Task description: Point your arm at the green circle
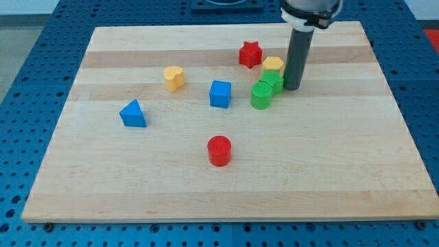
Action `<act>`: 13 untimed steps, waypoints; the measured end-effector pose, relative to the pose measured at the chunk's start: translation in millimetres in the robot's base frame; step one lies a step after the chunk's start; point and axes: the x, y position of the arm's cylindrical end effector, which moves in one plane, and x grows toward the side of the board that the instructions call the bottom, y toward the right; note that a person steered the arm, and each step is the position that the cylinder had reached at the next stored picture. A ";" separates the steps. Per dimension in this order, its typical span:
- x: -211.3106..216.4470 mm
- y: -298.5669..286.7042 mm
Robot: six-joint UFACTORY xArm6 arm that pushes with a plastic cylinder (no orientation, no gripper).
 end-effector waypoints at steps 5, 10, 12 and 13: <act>1.9 24.6; 89.0 9.0; 89.0 6.1; 89.0 2.9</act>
